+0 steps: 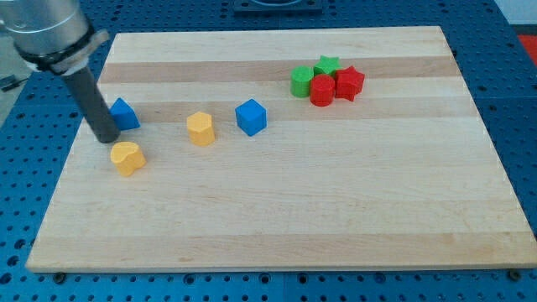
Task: Push the blue triangle into blue cube
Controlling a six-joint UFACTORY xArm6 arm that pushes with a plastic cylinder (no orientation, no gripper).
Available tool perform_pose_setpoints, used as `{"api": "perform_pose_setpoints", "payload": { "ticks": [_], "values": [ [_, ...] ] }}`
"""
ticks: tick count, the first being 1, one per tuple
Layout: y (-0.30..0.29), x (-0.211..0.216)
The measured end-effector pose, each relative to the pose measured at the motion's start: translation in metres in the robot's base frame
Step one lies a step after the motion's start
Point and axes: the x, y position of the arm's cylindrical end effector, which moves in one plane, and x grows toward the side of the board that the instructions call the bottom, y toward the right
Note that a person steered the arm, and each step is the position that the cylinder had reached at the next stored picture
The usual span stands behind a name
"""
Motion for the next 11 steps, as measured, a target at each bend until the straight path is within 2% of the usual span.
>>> {"api": "perform_pose_setpoints", "payload": {
  "ticks": [1,2,3,4,5,8,9,10,11],
  "values": [
    [-0.032,0.000],
    [-0.019,-0.024],
    [0.045,-0.043],
    [0.105,-0.043],
    [0.126,-0.043],
    [0.116,-0.029],
    [0.159,-0.034],
    [0.171,-0.039],
    [0.158,-0.063]
  ]
}}
